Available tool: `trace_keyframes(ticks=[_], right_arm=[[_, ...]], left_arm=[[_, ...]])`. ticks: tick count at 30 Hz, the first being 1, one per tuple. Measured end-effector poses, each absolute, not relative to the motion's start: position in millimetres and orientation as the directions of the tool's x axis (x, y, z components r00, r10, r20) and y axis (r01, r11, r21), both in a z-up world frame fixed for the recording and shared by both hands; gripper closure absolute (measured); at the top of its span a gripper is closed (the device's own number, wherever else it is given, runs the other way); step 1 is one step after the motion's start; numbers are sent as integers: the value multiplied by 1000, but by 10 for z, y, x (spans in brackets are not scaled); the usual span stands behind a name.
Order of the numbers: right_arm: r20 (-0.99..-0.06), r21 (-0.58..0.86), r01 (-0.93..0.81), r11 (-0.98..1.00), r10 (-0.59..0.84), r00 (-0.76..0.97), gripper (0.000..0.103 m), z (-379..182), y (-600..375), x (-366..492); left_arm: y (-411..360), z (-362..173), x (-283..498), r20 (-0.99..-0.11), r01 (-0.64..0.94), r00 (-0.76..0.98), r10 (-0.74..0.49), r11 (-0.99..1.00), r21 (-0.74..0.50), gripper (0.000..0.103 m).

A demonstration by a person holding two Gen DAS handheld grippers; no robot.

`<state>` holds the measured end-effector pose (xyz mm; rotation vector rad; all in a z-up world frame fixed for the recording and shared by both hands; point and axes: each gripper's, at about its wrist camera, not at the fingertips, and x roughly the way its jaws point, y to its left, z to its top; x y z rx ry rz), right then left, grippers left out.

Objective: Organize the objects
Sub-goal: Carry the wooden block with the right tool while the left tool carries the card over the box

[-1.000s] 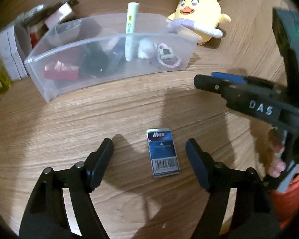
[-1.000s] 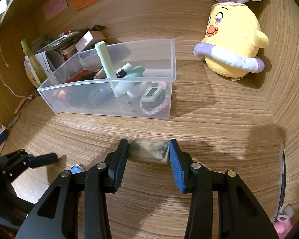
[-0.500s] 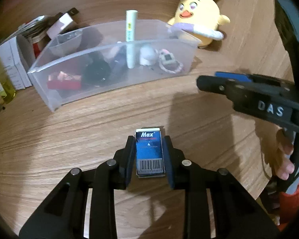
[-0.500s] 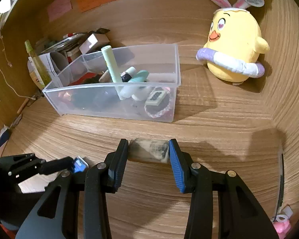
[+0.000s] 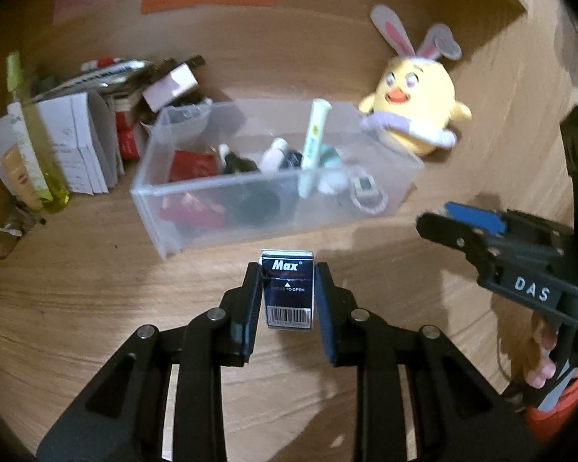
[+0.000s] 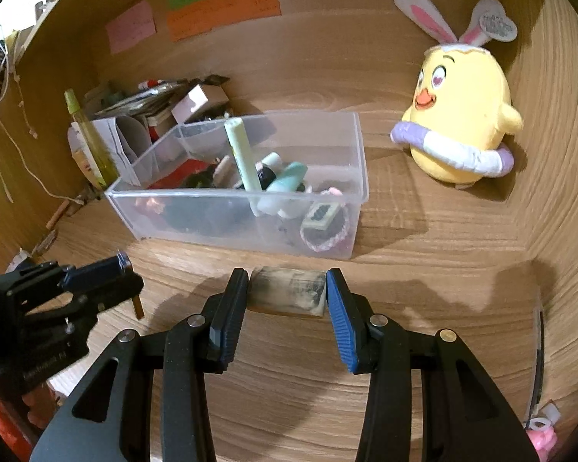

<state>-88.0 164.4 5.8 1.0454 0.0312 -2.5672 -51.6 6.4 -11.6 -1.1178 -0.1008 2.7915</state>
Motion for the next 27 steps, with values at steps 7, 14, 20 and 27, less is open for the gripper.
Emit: trace_keyframes(ticks=[7, 14, 20, 27], right_arm=[[-640, 128, 348, -929, -345, -687, 65, 237, 1635, -936], [-612, 121, 348, -930, -346, -712, 65, 368, 1626, -1017], [-587, 115, 349, -930, -347, -732, 65, 476, 1618, -1099], [-572, 99, 348, -932, -340, -747, 65, 540, 1600, -1237]], left_arm=[[-60, 132, -571, -624, -64, -773, 116, -992, -105, 76], [-123, 323, -649, -582, -48, -806, 104, -993, -111, 76], [-186, 468, -755, -553, -39, -828, 97, -993, -116, 76], [-257, 543, -900, -540, -26, -838, 76, -995, -100, 76]])
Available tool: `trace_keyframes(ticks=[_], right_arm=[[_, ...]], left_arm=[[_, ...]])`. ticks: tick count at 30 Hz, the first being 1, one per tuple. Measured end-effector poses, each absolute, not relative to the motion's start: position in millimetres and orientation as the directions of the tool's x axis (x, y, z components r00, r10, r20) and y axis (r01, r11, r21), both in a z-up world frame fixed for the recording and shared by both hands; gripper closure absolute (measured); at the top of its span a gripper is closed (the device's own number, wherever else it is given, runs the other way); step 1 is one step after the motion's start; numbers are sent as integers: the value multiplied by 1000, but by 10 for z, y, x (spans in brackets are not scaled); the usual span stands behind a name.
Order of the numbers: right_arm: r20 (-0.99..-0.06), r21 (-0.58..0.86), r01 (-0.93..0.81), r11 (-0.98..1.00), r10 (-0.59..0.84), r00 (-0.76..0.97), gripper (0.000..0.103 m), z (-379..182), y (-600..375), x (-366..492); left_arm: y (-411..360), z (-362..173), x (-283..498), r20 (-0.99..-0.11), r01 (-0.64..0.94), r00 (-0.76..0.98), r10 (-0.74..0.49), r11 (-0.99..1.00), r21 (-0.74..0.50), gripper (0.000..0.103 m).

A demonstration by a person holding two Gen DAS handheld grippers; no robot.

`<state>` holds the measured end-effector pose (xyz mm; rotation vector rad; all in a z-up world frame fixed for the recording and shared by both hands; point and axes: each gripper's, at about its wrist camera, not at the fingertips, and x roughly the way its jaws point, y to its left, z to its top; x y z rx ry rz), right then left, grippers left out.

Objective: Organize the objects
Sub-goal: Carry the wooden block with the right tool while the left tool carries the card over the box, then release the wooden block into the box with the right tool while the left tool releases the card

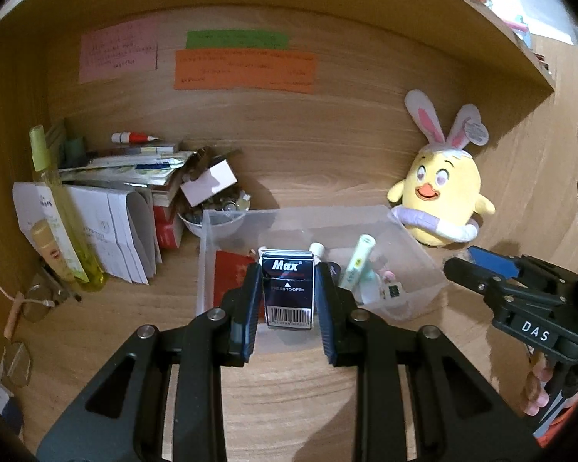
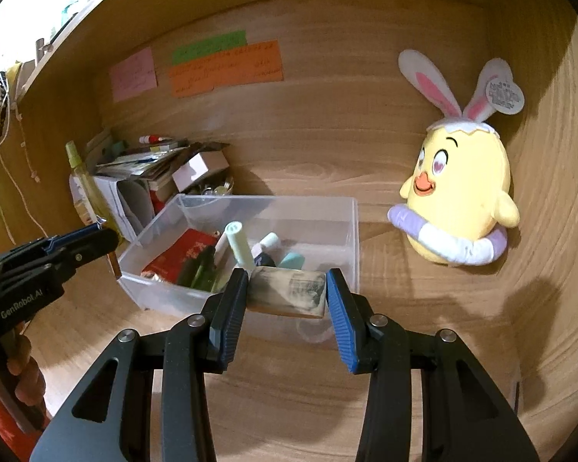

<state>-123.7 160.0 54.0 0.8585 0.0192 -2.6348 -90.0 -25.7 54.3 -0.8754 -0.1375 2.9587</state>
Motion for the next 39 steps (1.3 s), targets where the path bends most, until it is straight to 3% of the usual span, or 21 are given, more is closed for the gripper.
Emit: trace_keyframes(ticks=[11, 31, 39], right_arm=[[-593, 82, 338, -937, -319, -740, 65, 546, 1559, -1578], [-701, 44, 366, -930, -290, -651, 65, 57, 1363, -1939], [-718, 44, 383, -923, -296, -630, 64, 5, 1319, -1969]], left_arm=[[-361, 453, -1235, -588, 3, -807, 63, -994, -110, 76], [-374, -33, -1737, -707, -18, -700, 100, -992, -123, 76], [-325, -77, -1768, -713, -38, -693, 104, -993, -107, 76]])
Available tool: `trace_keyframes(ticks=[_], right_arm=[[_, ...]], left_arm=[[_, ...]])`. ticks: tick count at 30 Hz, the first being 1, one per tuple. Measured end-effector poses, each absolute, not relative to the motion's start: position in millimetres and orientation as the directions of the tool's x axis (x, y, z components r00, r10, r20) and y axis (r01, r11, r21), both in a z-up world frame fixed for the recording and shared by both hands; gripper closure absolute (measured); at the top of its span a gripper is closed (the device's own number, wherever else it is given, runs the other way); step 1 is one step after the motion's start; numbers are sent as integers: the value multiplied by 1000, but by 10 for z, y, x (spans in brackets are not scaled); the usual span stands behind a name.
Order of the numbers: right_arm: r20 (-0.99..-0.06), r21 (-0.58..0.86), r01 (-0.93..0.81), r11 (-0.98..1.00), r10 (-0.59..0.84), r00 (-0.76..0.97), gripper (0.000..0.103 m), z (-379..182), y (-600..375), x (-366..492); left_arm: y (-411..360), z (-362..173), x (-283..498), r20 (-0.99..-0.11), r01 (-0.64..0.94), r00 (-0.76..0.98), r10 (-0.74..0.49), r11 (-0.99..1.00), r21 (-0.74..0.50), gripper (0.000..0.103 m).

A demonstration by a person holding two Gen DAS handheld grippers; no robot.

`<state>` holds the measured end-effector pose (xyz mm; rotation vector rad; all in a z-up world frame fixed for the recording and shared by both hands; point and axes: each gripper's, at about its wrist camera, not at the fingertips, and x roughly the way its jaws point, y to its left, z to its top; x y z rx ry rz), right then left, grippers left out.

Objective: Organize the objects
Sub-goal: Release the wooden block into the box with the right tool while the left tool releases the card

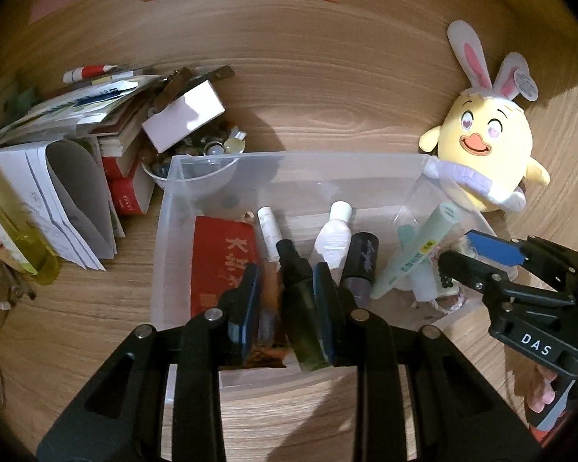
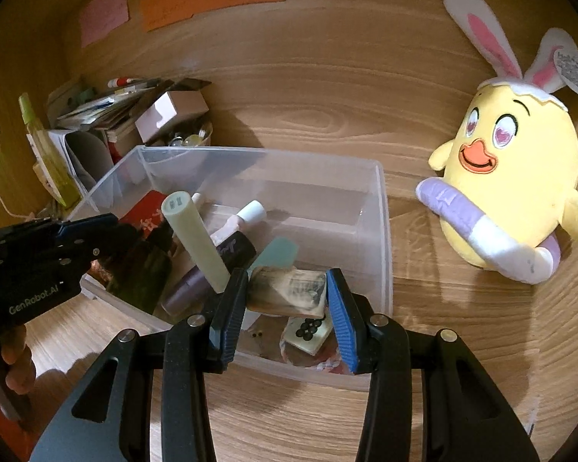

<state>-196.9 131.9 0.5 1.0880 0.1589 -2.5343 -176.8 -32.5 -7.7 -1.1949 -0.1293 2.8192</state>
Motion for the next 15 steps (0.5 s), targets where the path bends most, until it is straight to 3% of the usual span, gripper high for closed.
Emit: trace_keyframes(ticks=[15], right_arm=[[-680, 48, 395, -917, -320, -660, 56, 240, 1382, -1721]], left_arm=[[-327, 128, -1522, -680, -52, -723, 120, -992, -119, 70]])
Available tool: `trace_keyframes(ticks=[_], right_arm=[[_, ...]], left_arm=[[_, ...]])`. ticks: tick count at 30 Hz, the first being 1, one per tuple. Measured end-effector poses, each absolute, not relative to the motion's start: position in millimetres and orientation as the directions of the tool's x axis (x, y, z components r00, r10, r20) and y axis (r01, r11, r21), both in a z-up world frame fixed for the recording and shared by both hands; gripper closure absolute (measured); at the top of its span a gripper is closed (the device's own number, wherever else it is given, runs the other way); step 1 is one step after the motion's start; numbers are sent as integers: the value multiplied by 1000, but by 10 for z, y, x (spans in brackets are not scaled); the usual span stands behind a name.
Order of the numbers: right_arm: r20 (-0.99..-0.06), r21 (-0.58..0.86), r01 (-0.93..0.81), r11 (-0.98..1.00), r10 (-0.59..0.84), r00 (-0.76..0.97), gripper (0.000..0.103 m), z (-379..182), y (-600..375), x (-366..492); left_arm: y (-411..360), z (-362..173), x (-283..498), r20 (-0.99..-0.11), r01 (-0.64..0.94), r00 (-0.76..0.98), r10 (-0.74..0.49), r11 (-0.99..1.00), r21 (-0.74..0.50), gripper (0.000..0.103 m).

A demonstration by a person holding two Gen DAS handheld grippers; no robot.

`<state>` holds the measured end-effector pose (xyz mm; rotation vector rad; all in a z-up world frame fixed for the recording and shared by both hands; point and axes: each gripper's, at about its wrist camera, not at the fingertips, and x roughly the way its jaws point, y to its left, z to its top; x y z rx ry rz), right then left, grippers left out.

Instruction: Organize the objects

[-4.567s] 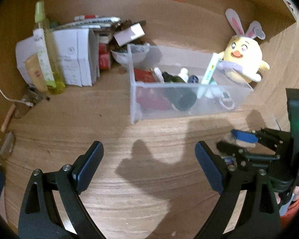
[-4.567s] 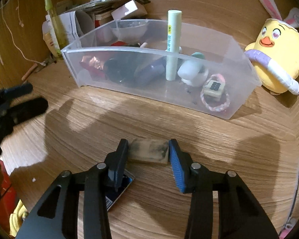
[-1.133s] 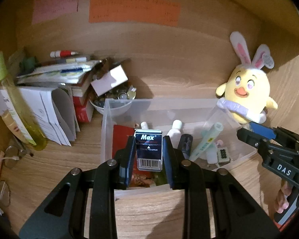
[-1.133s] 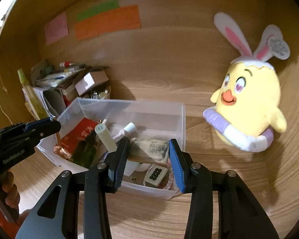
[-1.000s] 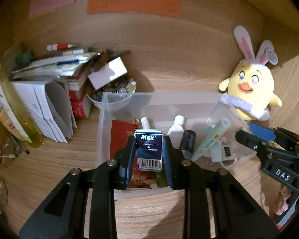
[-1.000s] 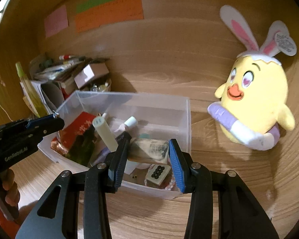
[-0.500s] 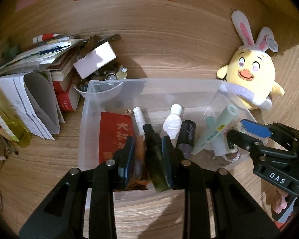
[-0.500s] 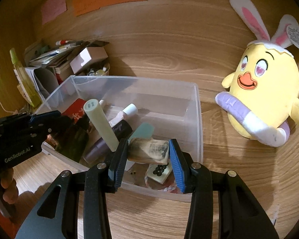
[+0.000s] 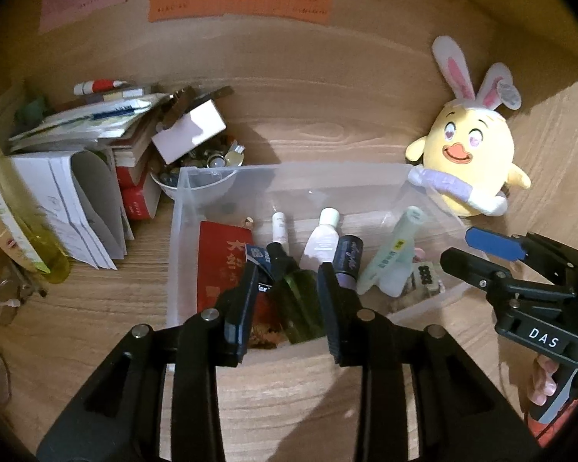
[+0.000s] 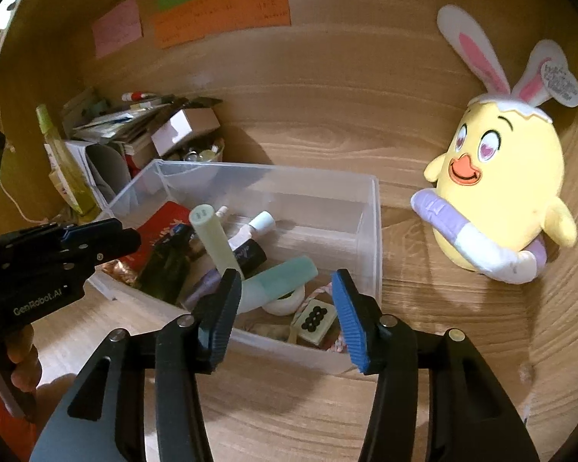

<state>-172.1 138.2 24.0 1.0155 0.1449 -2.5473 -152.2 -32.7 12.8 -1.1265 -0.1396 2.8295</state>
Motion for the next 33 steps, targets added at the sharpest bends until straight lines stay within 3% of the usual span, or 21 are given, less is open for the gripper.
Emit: trace_keyframes(ticks=[2, 7, 12, 16, 21, 33], right_arm=[[-671, 43, 395, -918, -319, -669, 53, 273, 1392, -1663], [-640, 29, 392, -920, -318, -700, 38, 370, 1425, -1473], [-604, 17, 390, -921, -320, -730, 23, 470, 1438, -1288], [-584, 20, 390, -921, -327, -743, 15, 514, 1455, -1137], [-573, 23, 384, -923, -327, -751, 2, 483, 1468, -991], [-604, 17, 389, -921, -319, -730, 2, 282, 1435, -825]], left_arm=[[-318, 175, -1445, -669, -56, -734, 119, -992, -115, 67], [-301, 278, -1226, -624, -48, -775, 96, -994, -94, 42], [-264, 326, -1071, -614, -56, -785, 88, -996, -71, 40], [-266, 364, -899, -585, -44, -808, 75, -997, -67, 17], [-240, 343, -743, -589, -54, -804, 80, -997, -61, 9], [-184, 195, -529, -596, -52, -800, 64, -998, -38, 7]])
